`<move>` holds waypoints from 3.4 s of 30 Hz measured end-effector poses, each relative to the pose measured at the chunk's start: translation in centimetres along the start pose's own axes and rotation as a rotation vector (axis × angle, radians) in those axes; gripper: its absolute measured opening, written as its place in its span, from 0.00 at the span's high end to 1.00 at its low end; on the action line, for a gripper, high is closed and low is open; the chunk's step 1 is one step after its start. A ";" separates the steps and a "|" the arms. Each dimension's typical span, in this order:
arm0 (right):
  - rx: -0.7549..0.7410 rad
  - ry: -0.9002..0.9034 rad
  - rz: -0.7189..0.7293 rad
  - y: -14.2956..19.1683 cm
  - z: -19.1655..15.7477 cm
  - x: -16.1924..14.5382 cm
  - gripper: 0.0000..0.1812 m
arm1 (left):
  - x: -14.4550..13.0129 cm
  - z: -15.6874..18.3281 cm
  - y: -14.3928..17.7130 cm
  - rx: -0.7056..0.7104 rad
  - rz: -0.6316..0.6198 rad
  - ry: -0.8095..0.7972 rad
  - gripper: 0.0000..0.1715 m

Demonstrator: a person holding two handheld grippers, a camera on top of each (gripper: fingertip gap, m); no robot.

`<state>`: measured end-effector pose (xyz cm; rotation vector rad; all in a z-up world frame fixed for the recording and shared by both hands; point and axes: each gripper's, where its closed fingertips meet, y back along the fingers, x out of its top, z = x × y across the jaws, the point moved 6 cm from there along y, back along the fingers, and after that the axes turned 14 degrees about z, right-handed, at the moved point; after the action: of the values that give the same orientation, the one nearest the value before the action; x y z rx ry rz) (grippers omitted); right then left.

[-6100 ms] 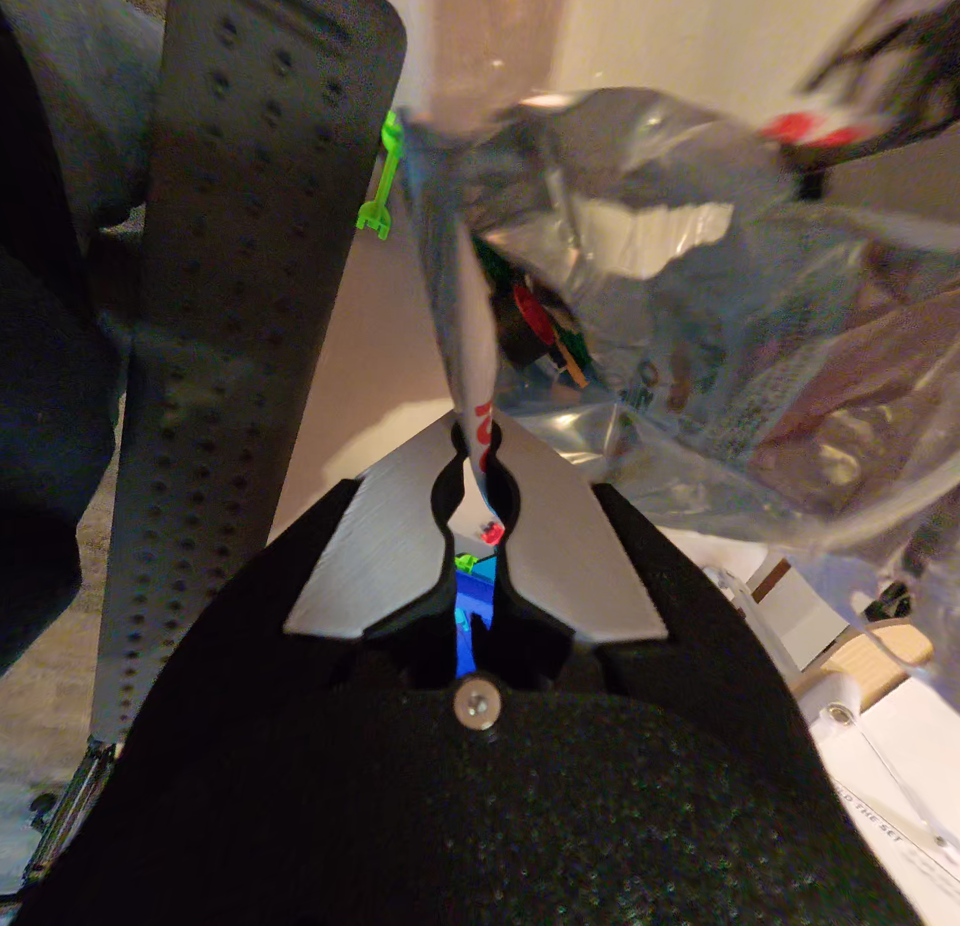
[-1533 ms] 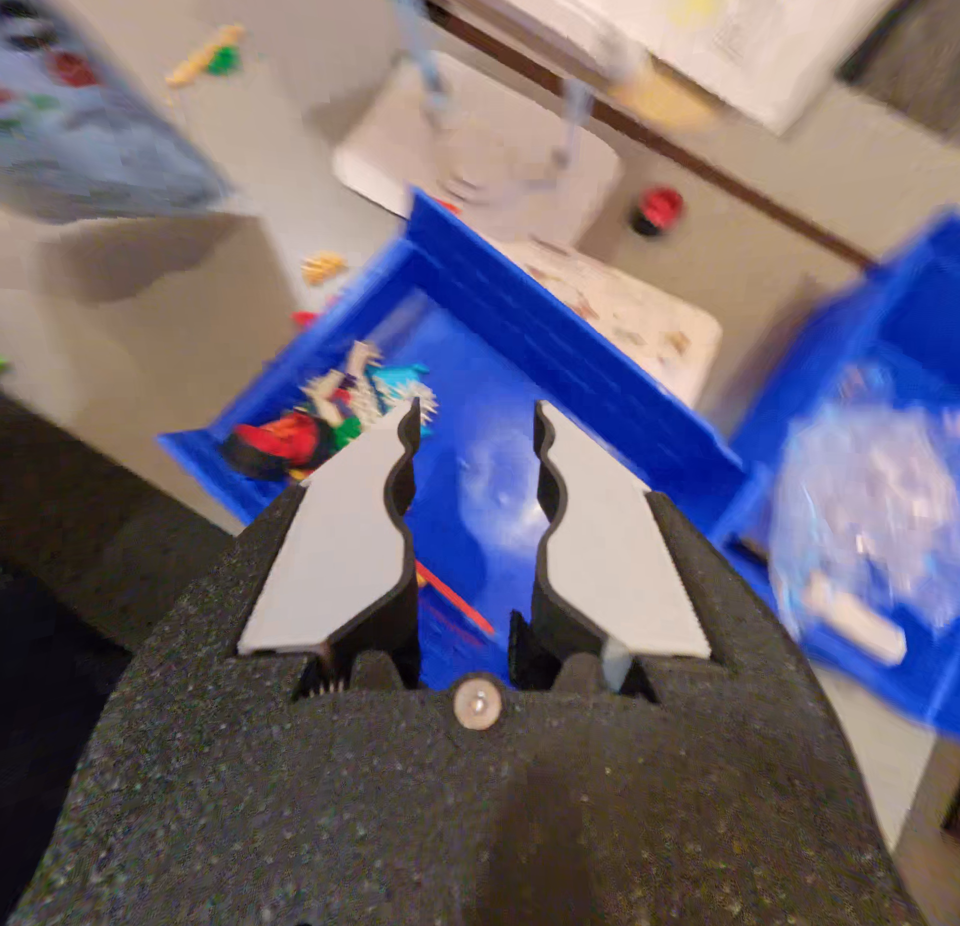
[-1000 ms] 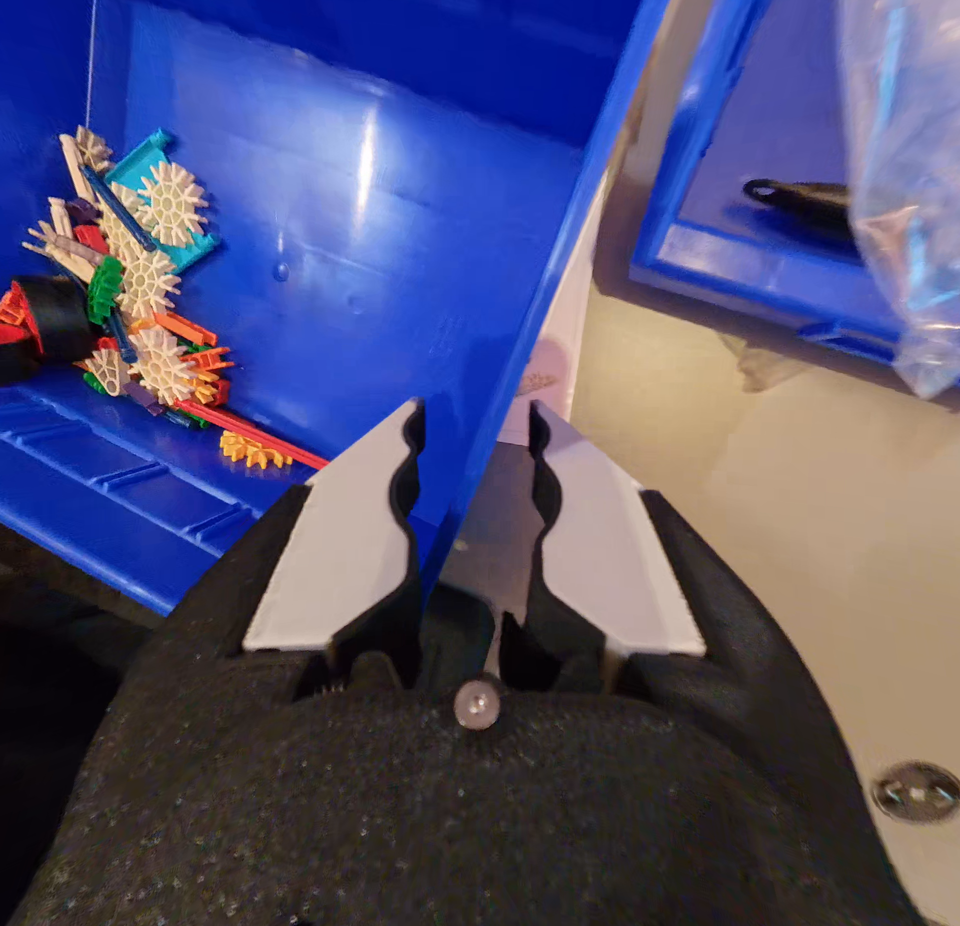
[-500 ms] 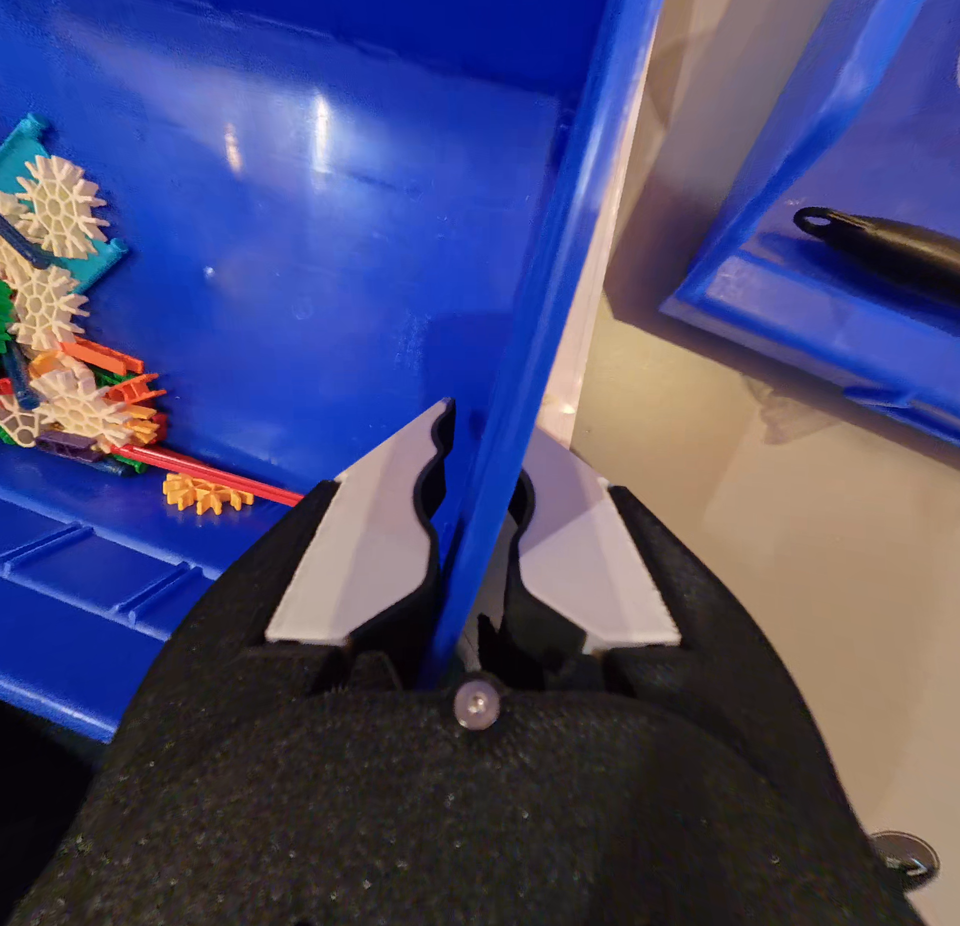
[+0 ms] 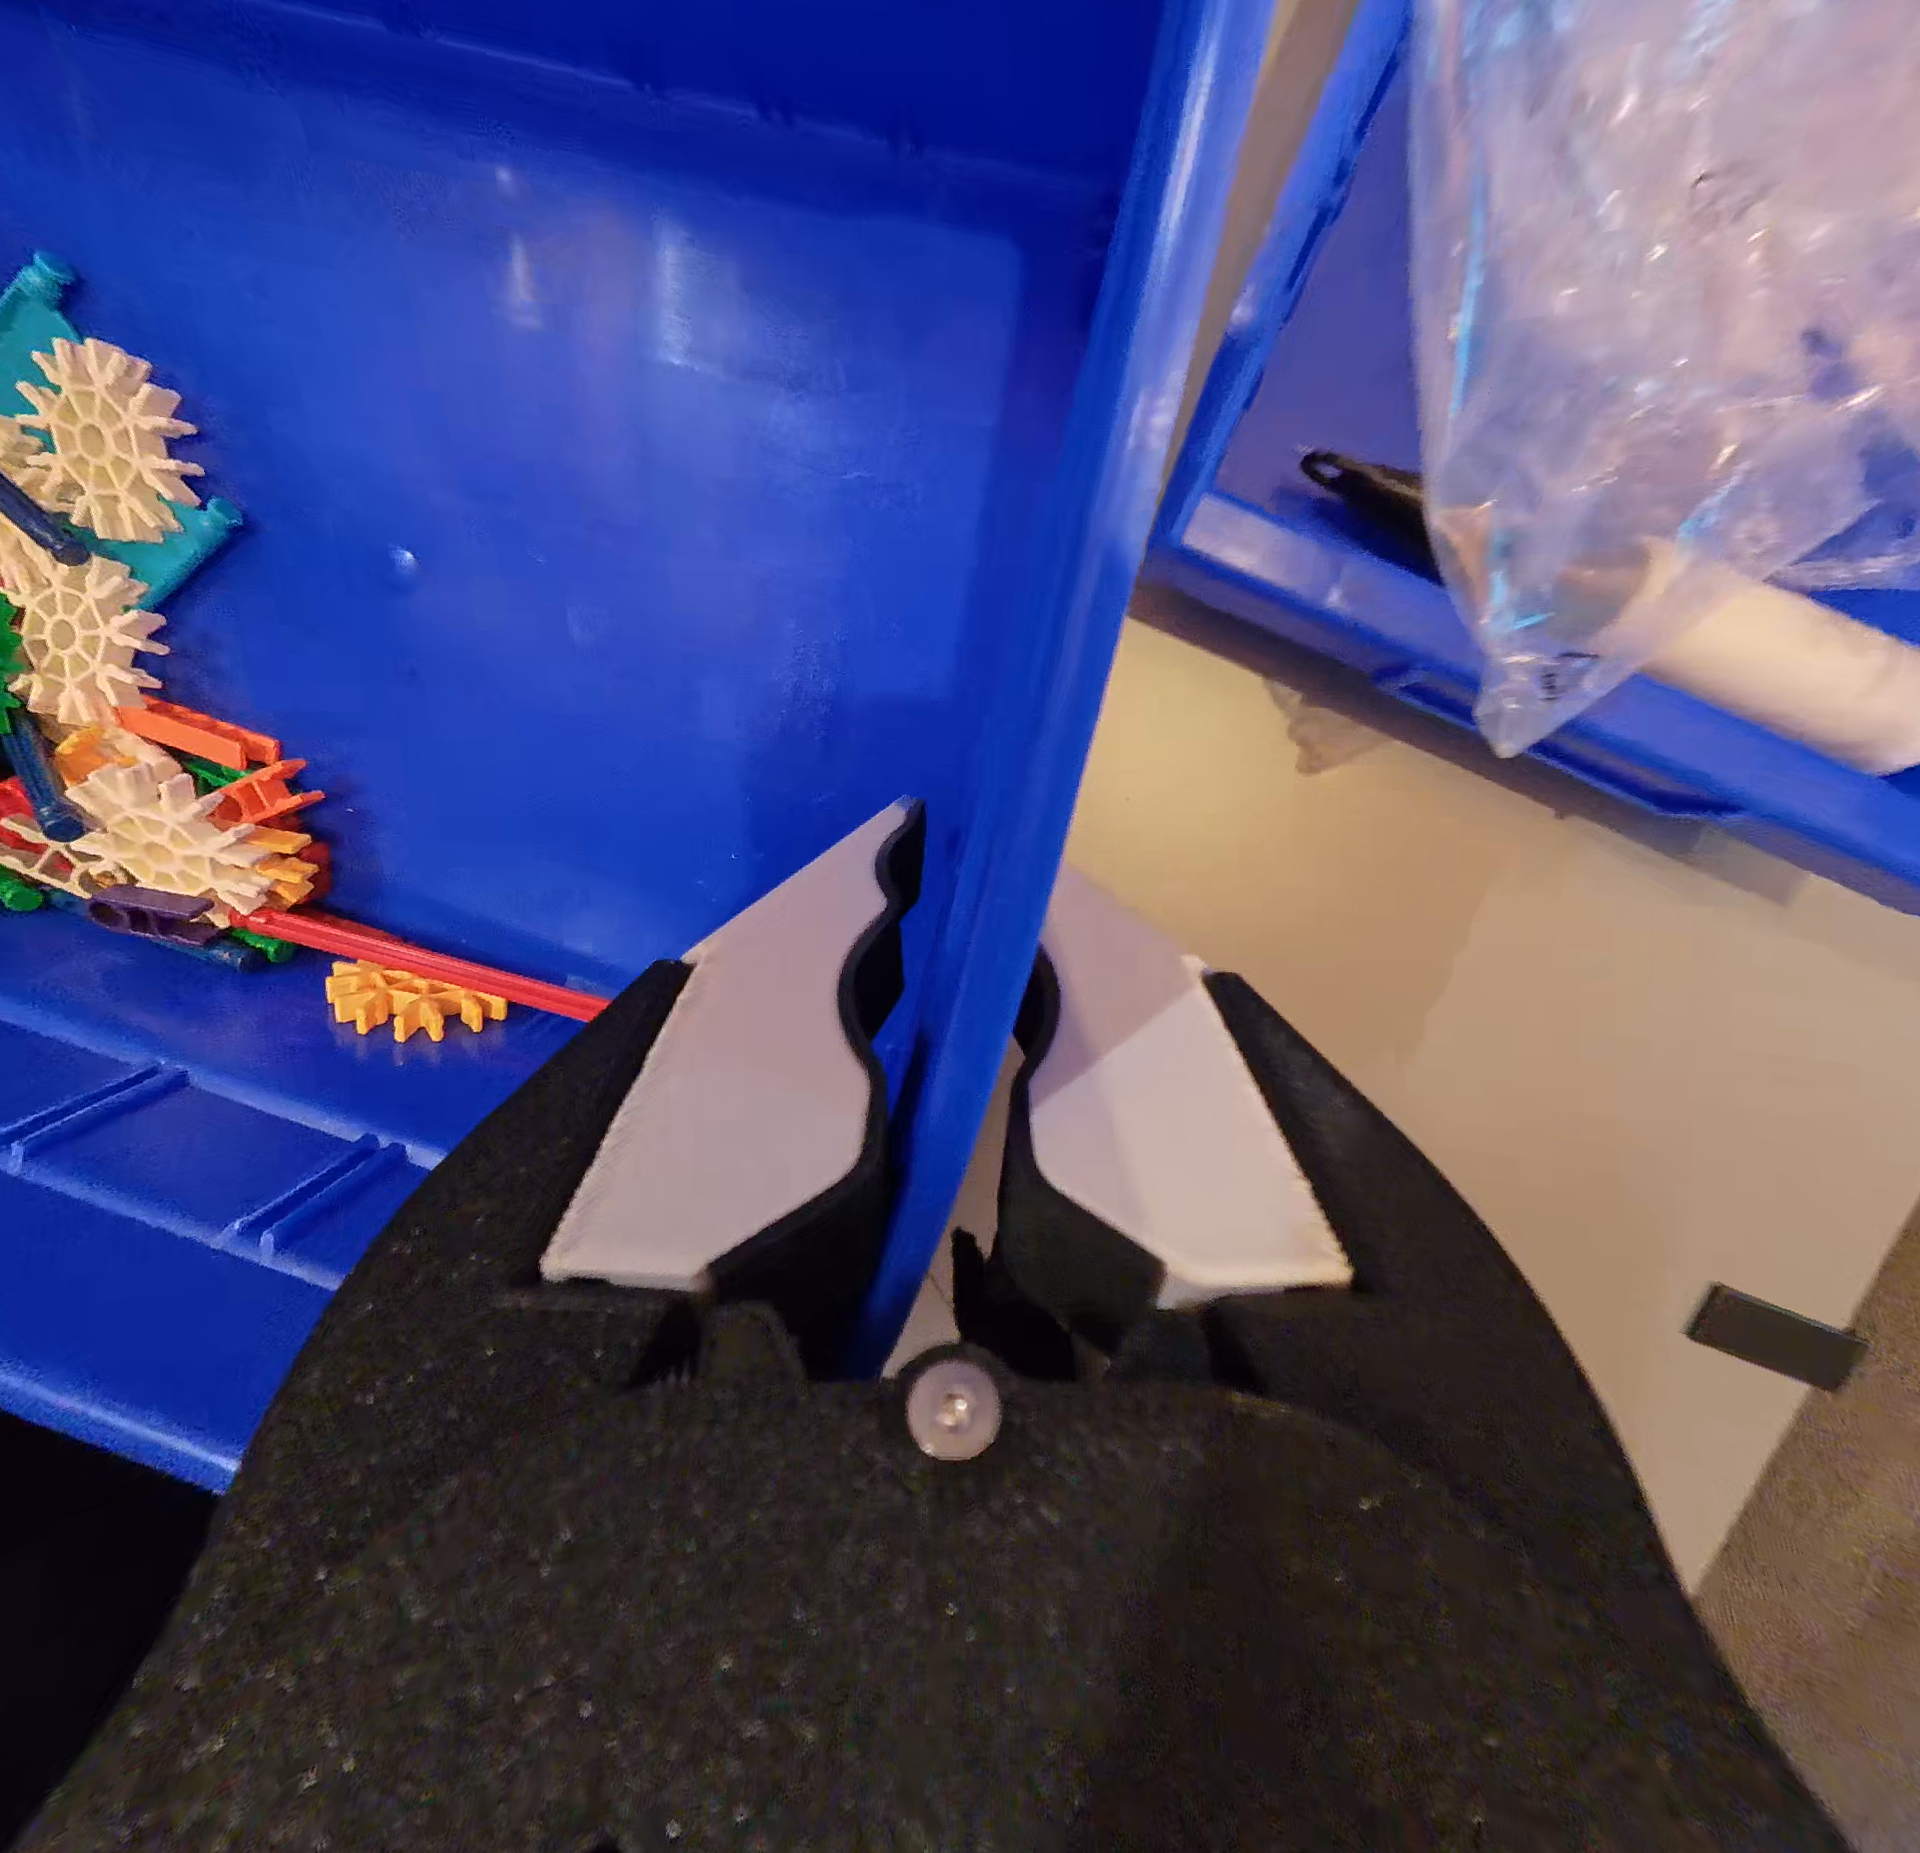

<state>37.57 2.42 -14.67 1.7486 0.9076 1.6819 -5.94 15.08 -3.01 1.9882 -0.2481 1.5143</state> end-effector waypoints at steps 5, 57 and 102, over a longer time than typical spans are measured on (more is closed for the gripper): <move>0.003 0.014 0.097 3.7 -0.2 4.6 0.96 | 0.2 0.1 -0.4 -0.010 -0.011 0.012 1.00; 0.106 0.053 0.157 2.5 -6.2 20.2 0.97 | 0.1 -5.0 1.6 0.265 0.049 -0.009 1.00; 0.328 0.123 -0.468 -1.4 -8.2 17.7 0.99 | -1.1 -1.6 -4.7 0.079 0.148 -0.066 1.00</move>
<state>29.10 16.53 -4.02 1.4769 1.5833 1.3958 -5.26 19.50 -5.47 2.1247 -0.3758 1.5724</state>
